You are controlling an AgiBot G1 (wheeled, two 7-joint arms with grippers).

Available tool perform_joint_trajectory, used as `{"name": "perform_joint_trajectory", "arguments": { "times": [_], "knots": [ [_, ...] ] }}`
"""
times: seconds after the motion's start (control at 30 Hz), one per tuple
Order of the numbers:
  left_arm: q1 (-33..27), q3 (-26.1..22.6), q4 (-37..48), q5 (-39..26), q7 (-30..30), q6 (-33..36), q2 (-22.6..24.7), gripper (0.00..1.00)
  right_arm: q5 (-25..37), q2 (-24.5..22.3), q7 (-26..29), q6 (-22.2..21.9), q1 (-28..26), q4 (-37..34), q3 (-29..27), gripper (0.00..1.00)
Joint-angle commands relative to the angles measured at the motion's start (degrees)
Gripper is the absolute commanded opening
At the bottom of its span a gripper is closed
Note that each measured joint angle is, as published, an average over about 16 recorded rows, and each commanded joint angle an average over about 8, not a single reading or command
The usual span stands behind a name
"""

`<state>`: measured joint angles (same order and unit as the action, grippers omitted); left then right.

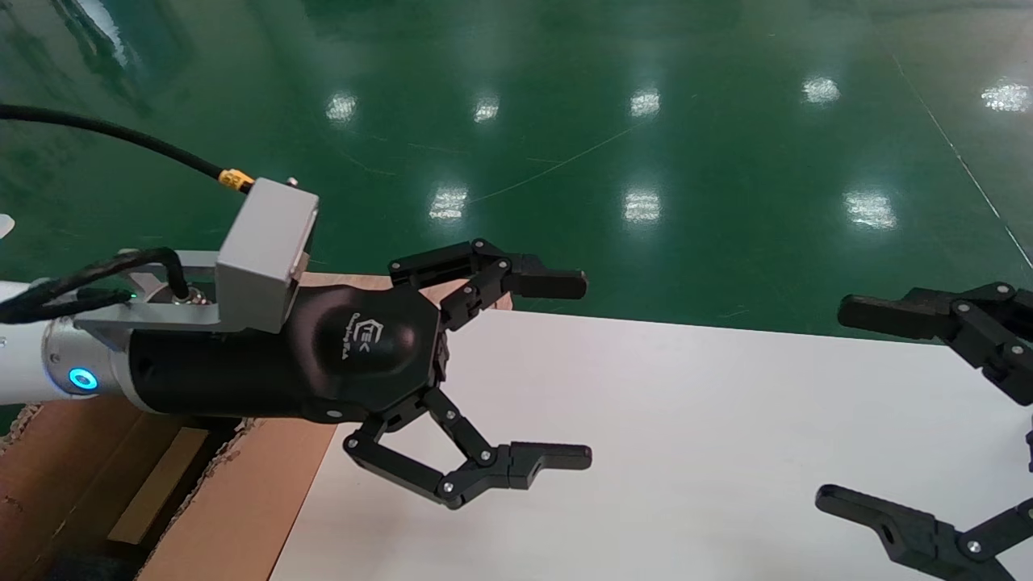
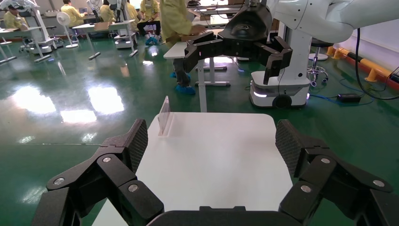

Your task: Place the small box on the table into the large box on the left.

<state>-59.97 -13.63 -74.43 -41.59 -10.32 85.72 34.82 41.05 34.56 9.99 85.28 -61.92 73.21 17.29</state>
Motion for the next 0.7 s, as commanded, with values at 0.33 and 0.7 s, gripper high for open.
{"name": "perform_joint_trajectory", "arguments": {
  "times": [0.33,0.7],
  "knots": [
    [-0.98,-1.51,0.53,-0.07,-0.26,-0.01,0.10,1.00,0.00,0.00,0.00,0.00,0.00,0.00,0.00,1.00],
    [-1.33,-2.02,0.72,-0.17,-0.36,-0.03,0.14,1.00,0.00,0.00,0.00,0.00,0.00,0.00,-0.01,1.00]
  ]
}}
